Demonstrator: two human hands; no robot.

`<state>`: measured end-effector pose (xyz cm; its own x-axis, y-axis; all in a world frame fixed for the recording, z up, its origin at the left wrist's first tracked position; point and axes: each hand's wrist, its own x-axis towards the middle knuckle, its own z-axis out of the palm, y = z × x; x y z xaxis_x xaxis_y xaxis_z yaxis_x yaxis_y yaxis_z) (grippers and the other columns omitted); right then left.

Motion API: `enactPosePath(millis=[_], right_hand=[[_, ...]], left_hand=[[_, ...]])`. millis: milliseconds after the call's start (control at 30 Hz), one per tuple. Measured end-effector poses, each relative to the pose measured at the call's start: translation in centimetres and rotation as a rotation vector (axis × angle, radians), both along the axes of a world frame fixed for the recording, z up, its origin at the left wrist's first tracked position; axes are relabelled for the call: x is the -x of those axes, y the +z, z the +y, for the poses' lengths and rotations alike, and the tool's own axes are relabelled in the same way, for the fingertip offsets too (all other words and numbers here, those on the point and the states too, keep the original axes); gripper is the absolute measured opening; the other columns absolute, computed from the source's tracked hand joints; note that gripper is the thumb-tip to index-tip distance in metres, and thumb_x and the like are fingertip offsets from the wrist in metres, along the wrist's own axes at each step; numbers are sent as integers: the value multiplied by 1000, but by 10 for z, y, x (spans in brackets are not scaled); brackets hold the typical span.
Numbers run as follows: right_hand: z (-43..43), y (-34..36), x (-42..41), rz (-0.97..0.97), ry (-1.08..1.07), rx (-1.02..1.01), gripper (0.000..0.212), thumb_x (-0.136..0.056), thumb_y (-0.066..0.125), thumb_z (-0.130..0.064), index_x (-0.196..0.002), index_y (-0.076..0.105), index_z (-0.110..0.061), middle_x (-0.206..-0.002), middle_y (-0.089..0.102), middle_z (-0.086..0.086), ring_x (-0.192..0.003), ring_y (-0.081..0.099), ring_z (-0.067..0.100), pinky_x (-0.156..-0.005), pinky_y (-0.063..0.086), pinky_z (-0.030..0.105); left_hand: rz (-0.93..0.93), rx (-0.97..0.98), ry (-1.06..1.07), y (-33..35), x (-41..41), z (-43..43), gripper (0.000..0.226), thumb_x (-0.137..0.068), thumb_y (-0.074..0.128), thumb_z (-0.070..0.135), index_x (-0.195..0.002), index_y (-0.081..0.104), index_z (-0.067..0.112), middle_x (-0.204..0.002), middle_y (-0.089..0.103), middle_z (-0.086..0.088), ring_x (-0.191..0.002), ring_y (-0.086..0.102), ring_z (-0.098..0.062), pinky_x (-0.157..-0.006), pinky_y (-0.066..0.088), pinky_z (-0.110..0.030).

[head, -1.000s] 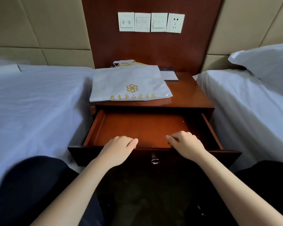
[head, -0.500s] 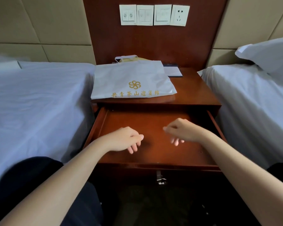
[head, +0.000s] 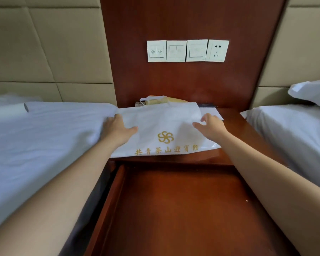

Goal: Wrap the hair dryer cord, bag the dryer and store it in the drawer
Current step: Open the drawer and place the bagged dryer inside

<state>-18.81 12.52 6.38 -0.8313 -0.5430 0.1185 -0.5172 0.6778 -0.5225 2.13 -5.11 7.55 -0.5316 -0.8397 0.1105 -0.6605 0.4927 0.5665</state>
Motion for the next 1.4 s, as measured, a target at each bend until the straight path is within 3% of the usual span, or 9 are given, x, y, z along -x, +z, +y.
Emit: enactPosePath(millis=[67, 167, 367, 600, 700, 800, 967, 1067, 1400], right_hand=[[-13, -6, 16, -175, -48, 0, 69, -86, 48, -57, -135, 36, -10, -128, 46, 13, -114, 51, 33, -87, 44, 37], [-30, -13, 32, -394, -105, 87, 78, -83, 50, -61, -140, 28, -12, -135, 41, 17, -122, 45, 33, -94, 39, 39], [-53, -29, 57, -451, -228, 148, 120, -45, 56, -82, -137, 33, -8, -129, 53, 13, -119, 49, 34, -99, 44, 48], [-50, -25, 51, -523, -244, 383, 64, -75, 70, -49, -113, 53, -1, -96, 61, 10, -83, 60, 27, -67, 47, 32], [-37, -13, 34, -561, -176, 504, 41, -80, 70, -35, -101, 57, -3, -78, 60, 6, -67, 58, 23, -53, 44, 28], [-7, 1, 9, -562, -106, 669, 21, -82, 69, -25, -85, 63, -6, -76, 64, 7, -68, 61, 25, -61, 51, 33], [69, 18, -32, -571, -47, 796, 25, -82, 69, -25, -95, 68, -3, -91, 71, 15, -82, 69, 34, -82, 56, 48], [118, 19, -60, -595, -28, 818, 24, -84, 68, -23, -95, 68, -2, -90, 72, 16, -81, 69, 34, -82, 55, 47], [208, -46, -113, -656, -157, 684, 13, -85, 67, -18, -84, 68, -5, -77, 71, 11, -66, 67, 26, -64, 56, 34]], left_hand=[[55, -231, 83, -4, 3, -13, 77, -85, 65, 38, -142, 28, 1, -142, 40, -15, -127, 44, -32, -99, 40, -36], [383, -619, 98, -19, 7, -33, 42, -88, 65, 22, -120, 53, -2, -93, 60, -7, -75, 59, -21, -68, 46, -26], [466, -575, 194, -34, 29, -55, 52, -86, 67, 29, -125, 52, 0, -110, 61, -12, -87, 57, -23, -62, 47, -27], [480, -552, 274, -43, 35, -60, 60, -76, 74, 38, -116, 58, -3, -99, 67, -18, -93, 63, -34, -77, 49, -37], [584, -463, 269, -37, 27, -50, 37, -79, 74, 23, -102, 66, -5, -88, 69, -19, -84, 64, -32, -77, 51, -39], [684, -396, 232, -28, 6, -27, 19, -82, 70, 14, -91, 66, -2, -76, 65, -14, -73, 60, -27, -65, 43, -28], [776, -376, 122, -4, -39, 33, 11, -85, 66, 15, -92, 67, 6, -77, 67, -8, -69, 63, -25, -66, 48, -30], [753, -401, 65, 1, -66, 71, 12, -86, 65, 17, -94, 68, 9, -87, 71, -8, -80, 66, -27, -78, 51, -35], [516, -529, 41, -52, -108, 148, 12, -87, 66, 19, -85, 65, 7, -87, 69, -14, -84, 64, -31, -70, 45, -31]])
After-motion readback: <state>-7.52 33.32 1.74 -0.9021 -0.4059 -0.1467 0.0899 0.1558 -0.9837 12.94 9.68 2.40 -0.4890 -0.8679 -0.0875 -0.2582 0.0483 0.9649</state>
